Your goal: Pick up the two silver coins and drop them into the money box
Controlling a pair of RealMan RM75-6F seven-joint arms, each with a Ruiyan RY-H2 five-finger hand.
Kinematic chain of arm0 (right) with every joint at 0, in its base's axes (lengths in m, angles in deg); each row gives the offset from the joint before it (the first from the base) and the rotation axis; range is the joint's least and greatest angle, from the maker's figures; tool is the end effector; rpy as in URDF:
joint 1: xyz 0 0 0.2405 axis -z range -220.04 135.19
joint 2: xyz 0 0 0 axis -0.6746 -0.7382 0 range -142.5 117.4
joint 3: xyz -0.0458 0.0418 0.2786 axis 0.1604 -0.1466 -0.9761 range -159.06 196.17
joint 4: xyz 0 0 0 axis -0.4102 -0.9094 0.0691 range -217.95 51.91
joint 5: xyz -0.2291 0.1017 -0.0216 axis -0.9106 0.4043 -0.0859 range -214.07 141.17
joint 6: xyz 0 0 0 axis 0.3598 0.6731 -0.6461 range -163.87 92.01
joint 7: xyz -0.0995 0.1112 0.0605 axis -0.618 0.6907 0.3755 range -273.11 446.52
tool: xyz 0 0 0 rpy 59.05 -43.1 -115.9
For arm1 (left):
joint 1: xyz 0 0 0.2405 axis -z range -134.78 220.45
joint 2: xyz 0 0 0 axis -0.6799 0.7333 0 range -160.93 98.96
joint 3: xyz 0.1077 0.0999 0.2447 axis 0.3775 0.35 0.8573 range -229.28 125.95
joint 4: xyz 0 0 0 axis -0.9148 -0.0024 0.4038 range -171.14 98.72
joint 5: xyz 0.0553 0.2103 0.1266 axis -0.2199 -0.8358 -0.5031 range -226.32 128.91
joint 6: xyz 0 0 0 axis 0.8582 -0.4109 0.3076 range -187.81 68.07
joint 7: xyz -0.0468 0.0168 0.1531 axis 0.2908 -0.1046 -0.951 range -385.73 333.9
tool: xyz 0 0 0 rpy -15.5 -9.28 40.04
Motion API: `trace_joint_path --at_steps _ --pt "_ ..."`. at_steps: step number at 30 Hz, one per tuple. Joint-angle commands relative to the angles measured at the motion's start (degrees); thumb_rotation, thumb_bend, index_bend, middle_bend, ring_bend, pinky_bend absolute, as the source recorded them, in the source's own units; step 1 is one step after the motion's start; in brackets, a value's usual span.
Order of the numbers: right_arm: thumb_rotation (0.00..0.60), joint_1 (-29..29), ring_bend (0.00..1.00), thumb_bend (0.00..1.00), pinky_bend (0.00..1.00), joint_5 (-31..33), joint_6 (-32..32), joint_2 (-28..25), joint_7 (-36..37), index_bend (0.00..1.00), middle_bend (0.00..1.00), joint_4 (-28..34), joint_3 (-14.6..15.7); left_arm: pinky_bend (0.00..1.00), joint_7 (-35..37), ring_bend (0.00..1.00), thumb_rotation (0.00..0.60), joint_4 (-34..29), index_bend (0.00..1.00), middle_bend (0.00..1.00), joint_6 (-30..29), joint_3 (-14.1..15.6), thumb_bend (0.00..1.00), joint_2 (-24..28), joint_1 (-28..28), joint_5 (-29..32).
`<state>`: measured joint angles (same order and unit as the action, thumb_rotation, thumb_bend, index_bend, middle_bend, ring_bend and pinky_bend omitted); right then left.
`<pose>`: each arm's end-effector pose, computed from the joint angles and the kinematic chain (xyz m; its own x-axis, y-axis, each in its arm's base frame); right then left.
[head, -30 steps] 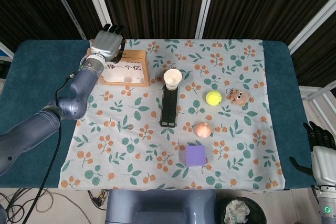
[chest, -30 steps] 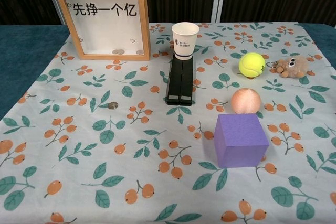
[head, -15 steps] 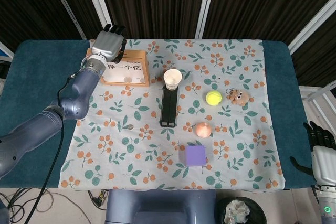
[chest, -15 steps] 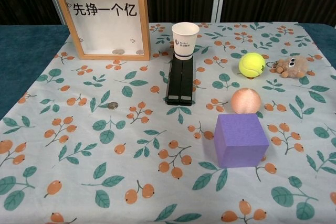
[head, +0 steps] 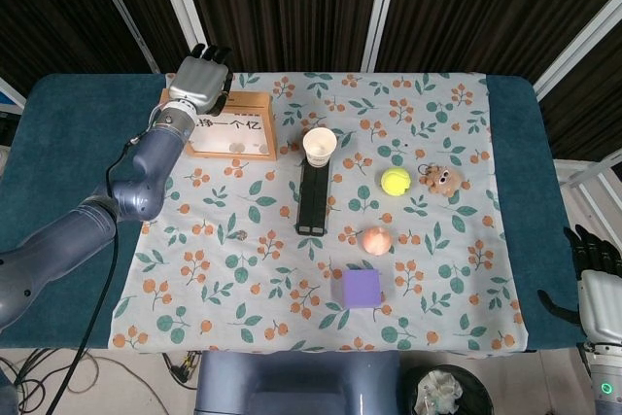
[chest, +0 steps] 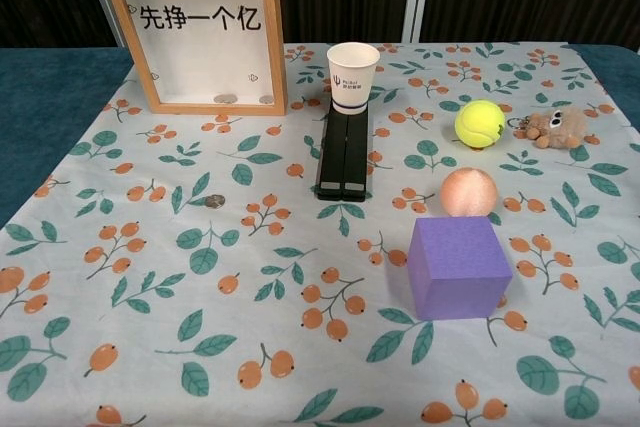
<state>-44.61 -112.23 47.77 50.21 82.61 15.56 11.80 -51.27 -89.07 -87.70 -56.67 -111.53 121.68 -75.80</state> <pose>-0.3605 -0.2000 0.1465 0.3607 0.0070 0.9327 -0.9158 0.1922 0.3527 -0.0617 0.6127 0.0692 0.6654 0.1702 0.7268 0.7434 -0.2395 -0.6245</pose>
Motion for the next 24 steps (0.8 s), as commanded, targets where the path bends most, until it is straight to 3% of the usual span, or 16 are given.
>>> trace_joint_path --at_steps 1,12,20,24 --pt "0.600 0.0 0.00 0.26 0.00 0.1 -0.1 -0.1 -0.1 0.00 0.00 0.1 0.0 0.00 -0.2 0.00 0.600 -0.1 0.45 0.04 -0.2 0.1 0.47 0.0 0.1 0.0" --pt "0.600 -0.1 0.00 0.26 0.00 1.1 -0.5 -0.3 -1.1 0.00 0.00 0.7 -0.1 0.00 -1.6 0.00 0.600 -0.2 0.43 0.04 -1.6 0.3 0.43 -0.4 0.3 0.8" --pt "0.600 -0.1 0.00 0.26 0.00 1.7 -0.7 -0.3 -1.6 0.00 0.00 1.1 -0.1 0.00 -2.8 0.00 0.600 -1.0 0.41 0.03 -2.3 0.4 0.27 -0.1 0.4 1.0" --pt "0.600 -0.1 0.00 0.26 0.00 2.0 -0.9 -0.4 -1.5 0.00 0.00 1.2 -0.2 0.00 -2.0 0.00 0.600 -3.3 0.41 0.03 -4.2 -1.1 0.24 1.6 0.3 0.3"
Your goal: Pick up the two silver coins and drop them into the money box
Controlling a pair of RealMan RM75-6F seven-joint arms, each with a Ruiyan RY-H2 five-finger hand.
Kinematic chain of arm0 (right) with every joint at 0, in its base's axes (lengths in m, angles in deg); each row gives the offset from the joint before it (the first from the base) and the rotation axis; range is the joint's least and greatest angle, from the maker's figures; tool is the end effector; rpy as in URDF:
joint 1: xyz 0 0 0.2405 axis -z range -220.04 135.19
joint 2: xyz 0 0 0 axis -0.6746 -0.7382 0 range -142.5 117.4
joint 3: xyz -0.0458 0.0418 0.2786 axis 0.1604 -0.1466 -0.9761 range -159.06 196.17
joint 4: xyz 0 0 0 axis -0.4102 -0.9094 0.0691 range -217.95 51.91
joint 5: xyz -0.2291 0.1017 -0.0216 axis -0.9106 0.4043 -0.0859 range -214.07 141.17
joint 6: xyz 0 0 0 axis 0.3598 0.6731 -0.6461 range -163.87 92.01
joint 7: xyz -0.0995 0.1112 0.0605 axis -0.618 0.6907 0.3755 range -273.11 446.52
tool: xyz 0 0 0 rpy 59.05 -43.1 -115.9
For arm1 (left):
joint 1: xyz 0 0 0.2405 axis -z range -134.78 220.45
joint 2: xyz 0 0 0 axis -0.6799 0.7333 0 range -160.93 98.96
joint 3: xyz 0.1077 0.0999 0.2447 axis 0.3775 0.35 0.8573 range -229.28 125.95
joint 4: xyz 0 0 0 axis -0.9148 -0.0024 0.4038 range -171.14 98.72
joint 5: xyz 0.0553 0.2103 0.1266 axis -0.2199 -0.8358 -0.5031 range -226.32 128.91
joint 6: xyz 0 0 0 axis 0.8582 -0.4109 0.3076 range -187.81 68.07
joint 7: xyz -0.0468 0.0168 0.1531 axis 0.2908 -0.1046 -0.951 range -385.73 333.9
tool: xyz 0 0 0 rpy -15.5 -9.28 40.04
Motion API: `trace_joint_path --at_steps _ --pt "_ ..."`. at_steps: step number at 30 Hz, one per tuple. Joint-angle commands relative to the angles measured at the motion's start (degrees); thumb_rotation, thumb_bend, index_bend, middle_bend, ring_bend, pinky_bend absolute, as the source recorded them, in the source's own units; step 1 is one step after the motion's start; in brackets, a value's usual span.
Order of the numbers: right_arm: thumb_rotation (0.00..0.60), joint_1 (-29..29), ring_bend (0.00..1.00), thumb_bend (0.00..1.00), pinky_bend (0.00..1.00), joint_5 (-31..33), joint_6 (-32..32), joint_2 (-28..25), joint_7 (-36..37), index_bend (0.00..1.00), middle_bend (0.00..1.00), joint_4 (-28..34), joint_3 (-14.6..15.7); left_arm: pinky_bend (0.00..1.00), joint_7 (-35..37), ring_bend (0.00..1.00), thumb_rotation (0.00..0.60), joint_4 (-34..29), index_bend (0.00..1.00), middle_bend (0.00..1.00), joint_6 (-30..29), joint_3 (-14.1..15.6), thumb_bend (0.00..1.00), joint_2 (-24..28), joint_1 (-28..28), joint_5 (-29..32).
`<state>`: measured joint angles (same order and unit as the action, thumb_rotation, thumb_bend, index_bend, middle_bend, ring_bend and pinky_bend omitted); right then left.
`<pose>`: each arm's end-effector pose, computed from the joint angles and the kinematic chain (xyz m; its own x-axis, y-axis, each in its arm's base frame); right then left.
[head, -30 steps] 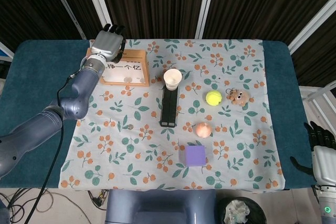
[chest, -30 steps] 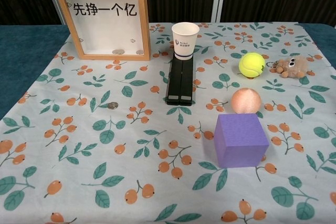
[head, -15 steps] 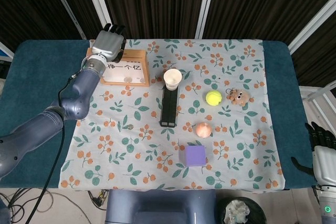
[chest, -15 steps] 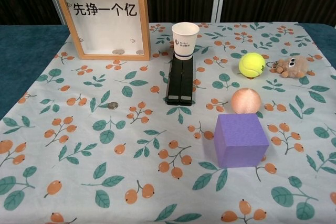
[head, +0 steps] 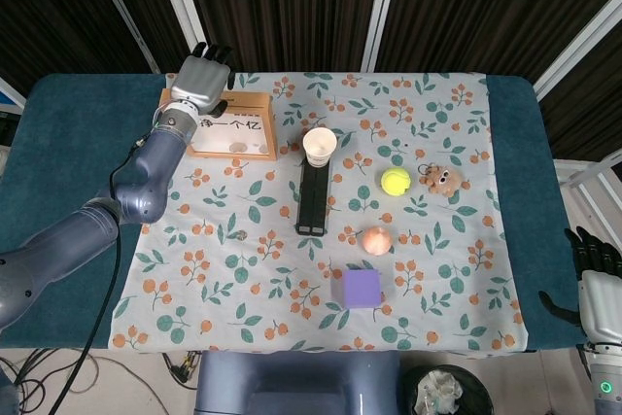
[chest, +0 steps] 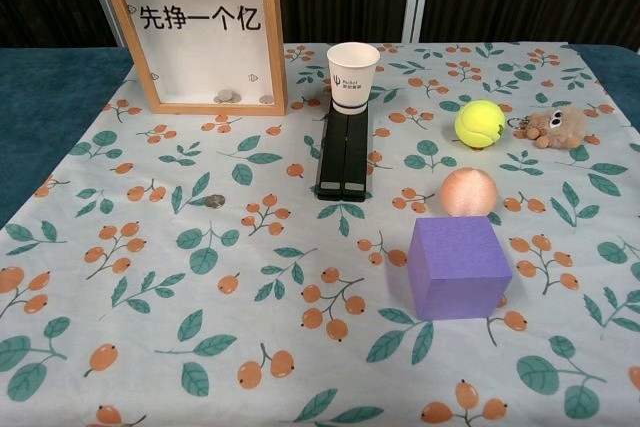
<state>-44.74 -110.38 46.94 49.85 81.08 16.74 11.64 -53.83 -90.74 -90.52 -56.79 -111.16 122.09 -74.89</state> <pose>-0.3609 -0.2004 0.1459 0.3651 -0.0116 0.9309 -0.9078 0.2172 0.3588 -0.0541 0.6102 0.0713 0.6822 0.1330 0.7190 0.7262 -0.2376 -0.6451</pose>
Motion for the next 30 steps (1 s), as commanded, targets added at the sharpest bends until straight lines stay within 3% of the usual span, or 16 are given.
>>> trace_joint_path --at_steps 1,4,9,12,17,24,30 --pt "0.600 0.0 0.00 0.26 0.00 0.3 -0.2 -0.1 0.1 0.00 0.00 0.1 0.0 0.00 0.8 0.00 0.600 -2.6 0.41 0.03 -2.0 -1.4 0.24 1.9 -0.2 -1.0" --pt "0.600 0.0 0.00 0.26 0.00 0.5 -0.2 -0.1 0.1 0.00 0.00 0.2 -0.2 0.00 2.2 0.00 0.600 -7.3 0.41 0.03 -5.3 -3.1 0.24 4.7 -1.0 -3.3" --pt "0.600 0.0 0.00 0.26 0.00 0.7 -0.1 -0.1 0.1 0.00 0.00 0.2 -0.2 0.00 10.5 0.00 0.600 -23.0 0.42 0.03 -16.4 -7.4 0.24 12.2 -7.3 -13.5" --pt "0.600 -0.1 0.00 0.26 0.00 1.0 -0.2 0.0 0.0 0.00 0.00 0.3 -0.3 0.00 13.3 0.00 0.600 -31.8 0.42 0.03 -21.5 -7.0 0.24 15.9 -12.0 -20.6" --pt "0.600 -0.1 0.00 0.26 0.00 1.0 -0.1 0.1 -0.3 0.00 0.00 0.3 -0.3 0.00 14.5 0.00 0.600 -41.4 0.42 0.02 -22.6 -4.5 0.24 18.4 -16.5 -24.9" --pt "0.600 0.1 0.00 0.26 0.00 0.9 0.3 0.3 -0.4 0.00 0.00 0.2 -0.3 0.00 10.8 0.00 0.600 -42.7 0.41 0.02 -20.3 0.1 0.20 12.8 -18.4 -28.8" --pt "0.600 0.1 0.00 0.26 0.00 1.1 0.3 0.2 -0.7 0.00 0.00 0.3 -0.4 0.00 4.6 0.00 0.600 -35.2 0.41 0.01 -19.2 1.8 0.17 3.6 -17.4 -30.3"
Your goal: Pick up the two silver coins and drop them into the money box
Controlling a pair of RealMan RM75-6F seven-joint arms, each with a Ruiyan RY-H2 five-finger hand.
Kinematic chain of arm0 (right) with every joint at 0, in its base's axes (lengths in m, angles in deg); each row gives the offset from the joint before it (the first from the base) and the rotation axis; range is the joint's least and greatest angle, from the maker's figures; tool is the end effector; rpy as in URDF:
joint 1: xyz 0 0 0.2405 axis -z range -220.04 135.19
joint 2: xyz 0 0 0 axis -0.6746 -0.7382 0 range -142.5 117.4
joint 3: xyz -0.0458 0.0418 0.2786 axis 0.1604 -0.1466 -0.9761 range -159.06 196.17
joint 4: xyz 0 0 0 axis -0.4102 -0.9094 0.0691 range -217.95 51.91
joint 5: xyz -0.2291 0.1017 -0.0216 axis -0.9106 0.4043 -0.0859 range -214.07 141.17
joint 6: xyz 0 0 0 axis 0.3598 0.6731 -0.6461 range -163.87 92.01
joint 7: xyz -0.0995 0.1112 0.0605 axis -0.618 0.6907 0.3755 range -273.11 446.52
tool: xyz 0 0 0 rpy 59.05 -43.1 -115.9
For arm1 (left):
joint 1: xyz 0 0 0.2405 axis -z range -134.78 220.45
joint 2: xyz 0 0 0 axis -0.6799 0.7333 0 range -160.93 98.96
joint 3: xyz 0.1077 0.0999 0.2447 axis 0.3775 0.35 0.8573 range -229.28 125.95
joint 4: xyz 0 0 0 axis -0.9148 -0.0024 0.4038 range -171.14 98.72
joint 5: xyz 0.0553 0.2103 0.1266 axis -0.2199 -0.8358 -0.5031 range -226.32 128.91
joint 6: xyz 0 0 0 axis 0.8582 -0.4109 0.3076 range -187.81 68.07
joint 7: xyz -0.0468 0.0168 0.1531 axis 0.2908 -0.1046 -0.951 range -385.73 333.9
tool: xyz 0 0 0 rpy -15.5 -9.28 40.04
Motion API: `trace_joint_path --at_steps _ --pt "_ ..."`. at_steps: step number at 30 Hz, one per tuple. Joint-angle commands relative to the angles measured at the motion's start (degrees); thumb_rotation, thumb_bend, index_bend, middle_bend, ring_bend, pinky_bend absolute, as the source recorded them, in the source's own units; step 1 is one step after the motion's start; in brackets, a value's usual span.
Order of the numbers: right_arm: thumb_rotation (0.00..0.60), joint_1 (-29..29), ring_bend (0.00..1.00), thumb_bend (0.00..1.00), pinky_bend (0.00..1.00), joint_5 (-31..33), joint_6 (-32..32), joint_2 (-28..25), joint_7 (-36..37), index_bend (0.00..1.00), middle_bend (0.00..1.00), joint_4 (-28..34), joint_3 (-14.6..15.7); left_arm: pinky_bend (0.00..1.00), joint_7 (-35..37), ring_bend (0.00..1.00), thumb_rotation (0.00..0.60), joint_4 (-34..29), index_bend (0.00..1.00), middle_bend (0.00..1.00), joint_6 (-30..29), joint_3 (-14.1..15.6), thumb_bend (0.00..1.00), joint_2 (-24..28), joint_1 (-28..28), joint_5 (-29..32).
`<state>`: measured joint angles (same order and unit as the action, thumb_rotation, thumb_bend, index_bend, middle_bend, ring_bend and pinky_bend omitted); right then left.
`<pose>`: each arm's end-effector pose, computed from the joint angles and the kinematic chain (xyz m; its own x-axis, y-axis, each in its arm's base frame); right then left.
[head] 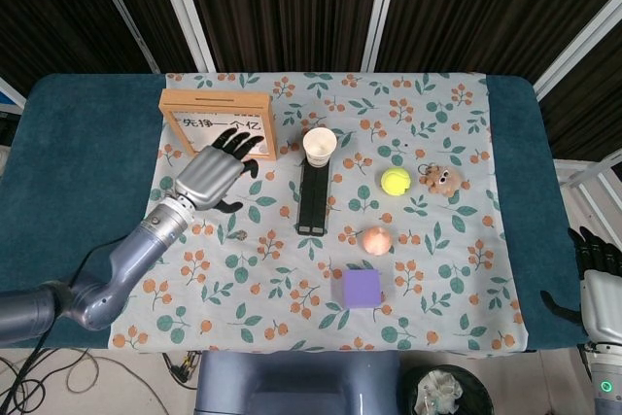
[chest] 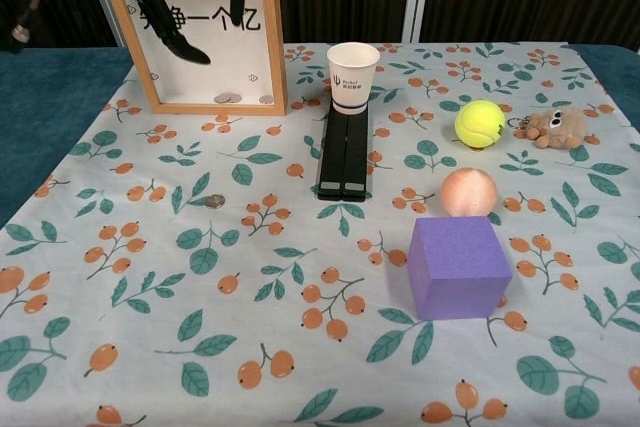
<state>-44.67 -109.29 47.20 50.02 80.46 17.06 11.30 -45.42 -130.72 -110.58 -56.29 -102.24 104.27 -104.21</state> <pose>-0.3616 -0.2006 0.1466 0.3653 -0.0060 0.9309 -0.9042 0.2356 0.3563 -0.0868 0.4339 0.0157 0.6097 0.1781 0.7724 0.7178 -0.5373 -0.4427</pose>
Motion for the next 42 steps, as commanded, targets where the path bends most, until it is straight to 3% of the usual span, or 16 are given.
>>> trace_joint_path --at_steps 1,5,20,42 --pt "0.600 0.0 0.00 0.26 0.00 0.1 0.0 0.0 -0.1 0.00 0.00 0.0 0.0 0.00 -4.3 0.00 0.600 6.0 0.41 0.01 1.3 1.3 0.17 -6.7 0.6 -0.7" --pt "0.600 0.0 0.00 0.26 0.00 0.1 -0.2 -0.1 0.0 0.00 0.00 0.1 0.0 0.00 -4.9 0.00 0.600 10.5 0.41 0.01 3.9 1.1 0.17 -11.6 1.3 0.6" --pt "0.600 0.0 0.00 0.26 0.00 0.8 -0.2 -0.4 0.0 0.00 0.00 0.4 -0.2 0.00 -4.7 0.00 0.600 19.0 0.41 0.01 7.9 2.4 0.15 -19.8 0.2 0.3" --pt "0.600 0.0 0.00 0.26 0.00 0.6 -0.2 -0.4 0.0 0.00 0.00 0.5 -0.1 0.00 -5.4 0.00 0.600 22.3 0.41 0.01 5.5 4.2 0.13 -21.2 -5.5 -3.3"
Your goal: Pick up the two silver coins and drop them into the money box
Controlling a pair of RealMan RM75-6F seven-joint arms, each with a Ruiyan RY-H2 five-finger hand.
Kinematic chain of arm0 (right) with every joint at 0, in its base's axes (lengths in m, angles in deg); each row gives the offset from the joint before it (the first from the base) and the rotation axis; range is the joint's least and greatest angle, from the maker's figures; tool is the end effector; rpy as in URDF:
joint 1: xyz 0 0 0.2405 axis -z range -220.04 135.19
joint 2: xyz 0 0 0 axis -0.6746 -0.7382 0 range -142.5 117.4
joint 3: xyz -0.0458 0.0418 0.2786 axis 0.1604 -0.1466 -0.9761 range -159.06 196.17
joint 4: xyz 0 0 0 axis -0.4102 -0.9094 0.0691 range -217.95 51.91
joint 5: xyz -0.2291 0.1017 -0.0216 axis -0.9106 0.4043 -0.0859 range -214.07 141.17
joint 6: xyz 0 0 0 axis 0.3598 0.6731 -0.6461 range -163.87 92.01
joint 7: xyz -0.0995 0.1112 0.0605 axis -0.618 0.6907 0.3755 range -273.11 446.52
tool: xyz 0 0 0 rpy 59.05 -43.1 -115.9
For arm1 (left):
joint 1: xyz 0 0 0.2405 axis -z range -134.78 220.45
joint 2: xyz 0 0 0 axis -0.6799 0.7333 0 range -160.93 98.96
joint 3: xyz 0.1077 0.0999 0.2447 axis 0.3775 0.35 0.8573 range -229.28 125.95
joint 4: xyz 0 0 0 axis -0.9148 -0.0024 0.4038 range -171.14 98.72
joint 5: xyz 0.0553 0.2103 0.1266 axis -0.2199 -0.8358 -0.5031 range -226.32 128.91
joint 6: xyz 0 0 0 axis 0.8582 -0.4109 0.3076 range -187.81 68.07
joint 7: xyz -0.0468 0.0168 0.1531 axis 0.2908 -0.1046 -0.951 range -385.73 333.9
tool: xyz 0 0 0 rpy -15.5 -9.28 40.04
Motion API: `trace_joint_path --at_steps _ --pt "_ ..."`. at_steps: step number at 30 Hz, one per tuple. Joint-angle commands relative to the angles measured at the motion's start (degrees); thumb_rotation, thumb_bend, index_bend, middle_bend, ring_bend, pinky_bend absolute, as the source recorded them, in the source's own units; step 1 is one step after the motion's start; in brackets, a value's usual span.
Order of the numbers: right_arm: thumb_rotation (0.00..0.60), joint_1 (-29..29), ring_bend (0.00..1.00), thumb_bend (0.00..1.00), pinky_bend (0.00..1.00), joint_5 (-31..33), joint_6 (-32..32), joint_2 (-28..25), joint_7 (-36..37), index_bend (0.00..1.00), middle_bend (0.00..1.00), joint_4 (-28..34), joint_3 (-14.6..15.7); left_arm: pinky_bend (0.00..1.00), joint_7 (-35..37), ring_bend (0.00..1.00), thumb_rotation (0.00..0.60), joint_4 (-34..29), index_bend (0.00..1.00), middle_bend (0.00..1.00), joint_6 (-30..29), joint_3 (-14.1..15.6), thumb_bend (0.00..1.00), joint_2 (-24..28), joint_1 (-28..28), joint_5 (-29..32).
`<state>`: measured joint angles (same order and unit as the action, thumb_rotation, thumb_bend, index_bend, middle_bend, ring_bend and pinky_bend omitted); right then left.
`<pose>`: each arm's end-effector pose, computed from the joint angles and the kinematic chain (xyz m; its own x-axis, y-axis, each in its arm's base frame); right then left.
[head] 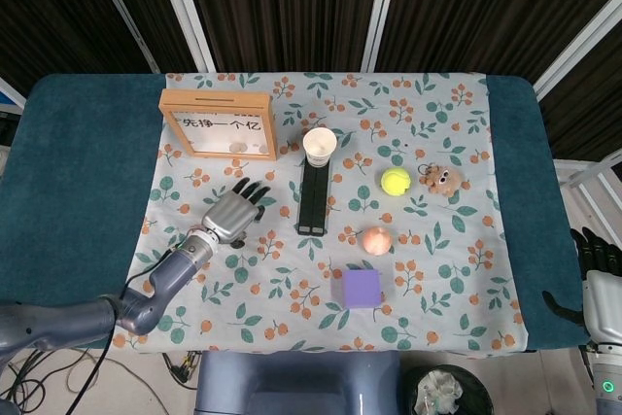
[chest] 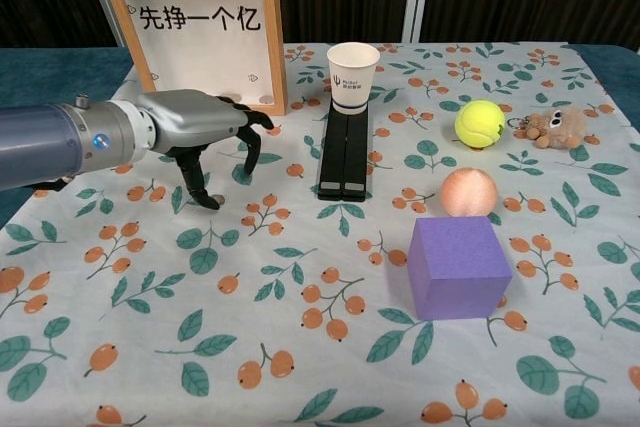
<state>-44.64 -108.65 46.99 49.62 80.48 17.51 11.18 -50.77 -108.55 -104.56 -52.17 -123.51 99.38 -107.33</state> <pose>-0.3620 -0.2005 0.1484 0.3618 -0.0086 0.9322 -0.9030 0.2452 0.3528 -0.1582 0.4200 -0.1092 0.7415 0.2642 0.6168 0.6380 -0.5623 -0.5261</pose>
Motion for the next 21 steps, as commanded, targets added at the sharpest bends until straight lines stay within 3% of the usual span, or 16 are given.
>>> trace_joint_path --at_steps 1,21 --pt "0.600 0.0 0.00 0.26 0.00 0.0 0.0 0.0 0.0 0.00 0.00 0.0 0.0 0.00 0.1 0.00 0.600 0.2 0.41 0.01 -0.6 0.0 0.13 0.0 -0.9 -0.1" --pt "0.600 0.0 0.00 0.26 0.00 0.4 0.0 0.0 -0.2 0.00 0.00 0.2 -0.1 0.00 0.7 0.00 0.600 2.6 0.42 0.01 0.8 -2.1 0.13 -1.6 -1.9 -1.6"
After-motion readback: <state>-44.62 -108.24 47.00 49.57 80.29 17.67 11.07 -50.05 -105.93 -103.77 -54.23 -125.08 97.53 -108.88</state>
